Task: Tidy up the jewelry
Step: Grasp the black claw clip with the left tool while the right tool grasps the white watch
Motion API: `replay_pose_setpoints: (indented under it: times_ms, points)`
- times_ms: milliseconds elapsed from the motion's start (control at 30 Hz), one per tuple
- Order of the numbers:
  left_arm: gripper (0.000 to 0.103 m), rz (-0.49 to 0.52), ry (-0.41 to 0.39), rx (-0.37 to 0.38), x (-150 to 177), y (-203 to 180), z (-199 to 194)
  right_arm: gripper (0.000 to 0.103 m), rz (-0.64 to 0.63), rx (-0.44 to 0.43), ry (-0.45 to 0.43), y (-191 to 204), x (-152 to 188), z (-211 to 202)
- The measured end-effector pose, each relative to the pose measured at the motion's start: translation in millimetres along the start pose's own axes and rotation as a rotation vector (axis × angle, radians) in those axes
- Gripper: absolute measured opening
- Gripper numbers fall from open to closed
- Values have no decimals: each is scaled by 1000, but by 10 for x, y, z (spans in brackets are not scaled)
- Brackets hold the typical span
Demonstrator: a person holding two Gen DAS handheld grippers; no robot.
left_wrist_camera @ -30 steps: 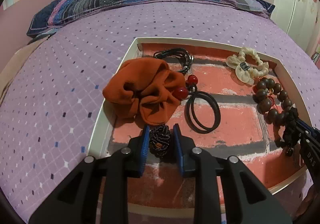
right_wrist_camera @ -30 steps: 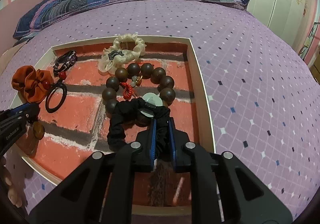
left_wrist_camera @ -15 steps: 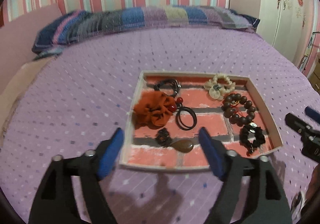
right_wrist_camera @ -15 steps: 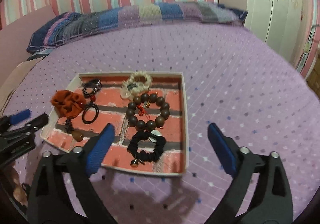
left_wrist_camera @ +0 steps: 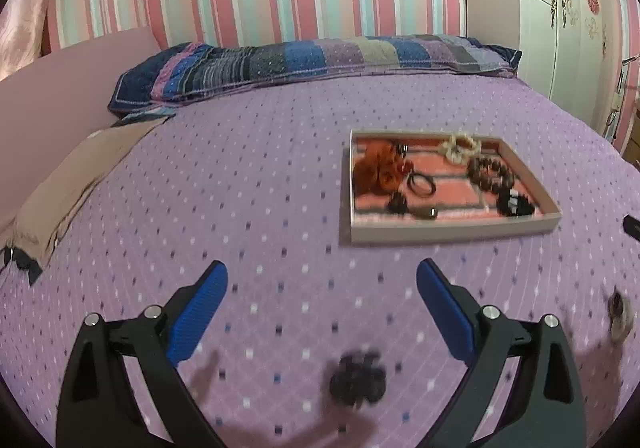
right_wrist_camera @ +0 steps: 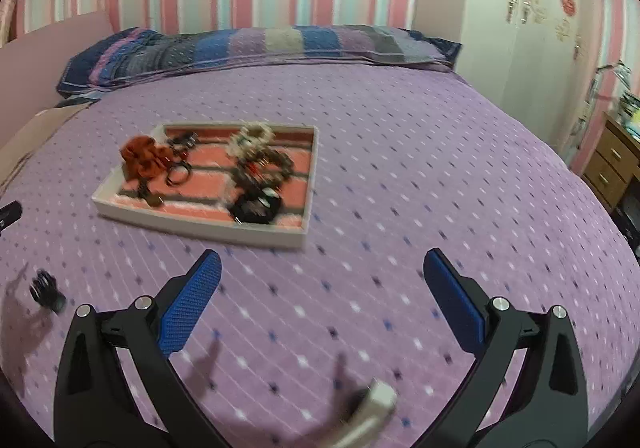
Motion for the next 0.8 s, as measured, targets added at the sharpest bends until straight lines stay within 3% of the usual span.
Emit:
replay_pose_setpoints:
  times_ms: [233, 567, 633, 800]
  points:
    - [93, -37, 49, 5, 566, -18, 46, 98, 57, 30, 66, -160, 620, 2]
    - [93, -56, 79, 9, 876, -76, 148, 98, 109, 47, 62, -202, 950, -124]
    - [93, -47, 85, 7, 905, -107, 191, 92, 104, 39, 90, -161, 1037, -94]
    - [93, -38, 82, 21, 898, -142, 248, 52, 108, 12, 153, -68, 1161, 37]
Point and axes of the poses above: each gripper's, at about its wrist camera, not at the fingertips, and z roughly the way its jaws point, y to its left, x to its underside, the point moved 8 cm from there along z, roughly the way its jaws point, and after that the axes turned 7 degrees about -z, right-handed, at the moved point
